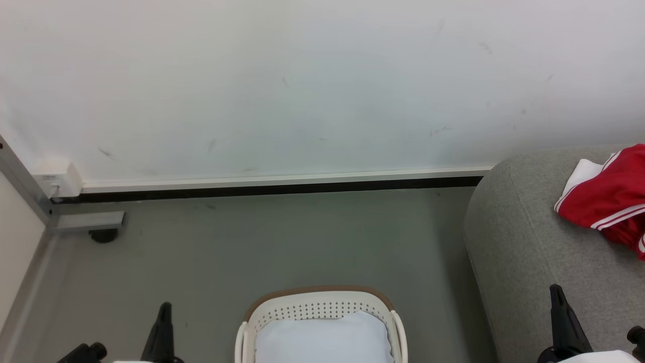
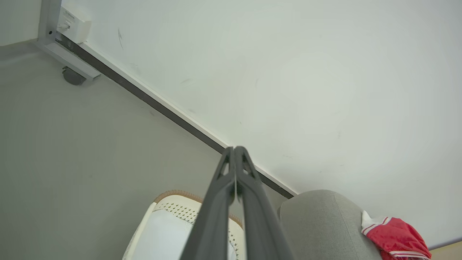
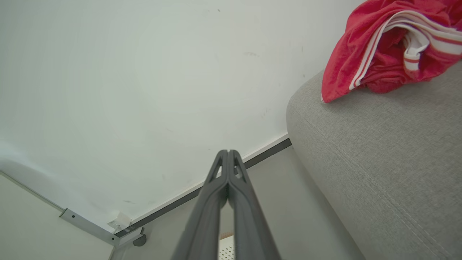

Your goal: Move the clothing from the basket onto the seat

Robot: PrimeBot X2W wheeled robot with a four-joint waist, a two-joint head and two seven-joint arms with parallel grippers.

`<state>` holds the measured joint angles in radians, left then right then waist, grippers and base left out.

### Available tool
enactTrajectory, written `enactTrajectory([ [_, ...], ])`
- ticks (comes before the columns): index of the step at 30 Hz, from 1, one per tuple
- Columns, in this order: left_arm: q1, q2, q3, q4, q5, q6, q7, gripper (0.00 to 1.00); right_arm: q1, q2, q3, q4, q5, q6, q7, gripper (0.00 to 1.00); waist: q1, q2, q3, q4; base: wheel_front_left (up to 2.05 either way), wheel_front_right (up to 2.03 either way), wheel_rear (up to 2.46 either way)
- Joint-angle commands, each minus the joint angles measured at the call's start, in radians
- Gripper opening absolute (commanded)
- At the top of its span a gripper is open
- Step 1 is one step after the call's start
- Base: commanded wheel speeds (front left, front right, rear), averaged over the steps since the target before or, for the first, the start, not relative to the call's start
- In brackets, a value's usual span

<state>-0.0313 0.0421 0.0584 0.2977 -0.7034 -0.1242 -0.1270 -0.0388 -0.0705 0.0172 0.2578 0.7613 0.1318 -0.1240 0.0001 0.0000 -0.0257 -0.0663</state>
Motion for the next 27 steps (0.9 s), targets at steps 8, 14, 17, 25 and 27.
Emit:
enactTrajectory([
  [8, -0.033, 0.007, 0.012, -0.022, -0.139, -0.004, 0.036, 0.00, -0.034, -0.001, -0.024, -0.016, 0.132, -0.001, 0.033, 0.00, -0.0001, 0.0000, 0.003, 0.006, 0.00, 0.00, 0.00],
  [14, -0.037, 0.008, 0.016, -0.025, -0.202, -0.004, 0.053, 0.00, -0.037, 0.000, -0.034, -0.017, 0.192, -0.001, 0.050, 0.00, -0.0001, 0.0000, 0.004, 0.010, 0.00, 0.00, 0.00],
  [17, -0.040, 0.008, 0.018, -0.027, -0.241, -0.004, 0.064, 0.00, -0.040, 0.001, -0.039, -0.017, 0.227, -0.001, 0.060, 0.00, -0.0001, 0.0000, 0.005, 0.012, 0.00, 0.00, 0.00],
  [25, -0.046, 0.009, 0.024, -0.031, -0.331, -0.005, 0.088, 0.00, -0.045, 0.004, -0.052, -0.017, 0.312, -0.001, 0.085, 0.00, -0.0001, 0.0000, 0.008, 0.017, 0.00, 0.00, 0.00],
  [27, -0.047, 0.009, 0.025, -0.032, -0.354, -0.005, 0.094, 0.00, -0.047, 0.004, -0.055, -0.017, 0.334, -0.001, 0.091, 0.00, -0.0001, 0.0000, 0.008, 0.019, 0.00, 0.00, 0.00],
])
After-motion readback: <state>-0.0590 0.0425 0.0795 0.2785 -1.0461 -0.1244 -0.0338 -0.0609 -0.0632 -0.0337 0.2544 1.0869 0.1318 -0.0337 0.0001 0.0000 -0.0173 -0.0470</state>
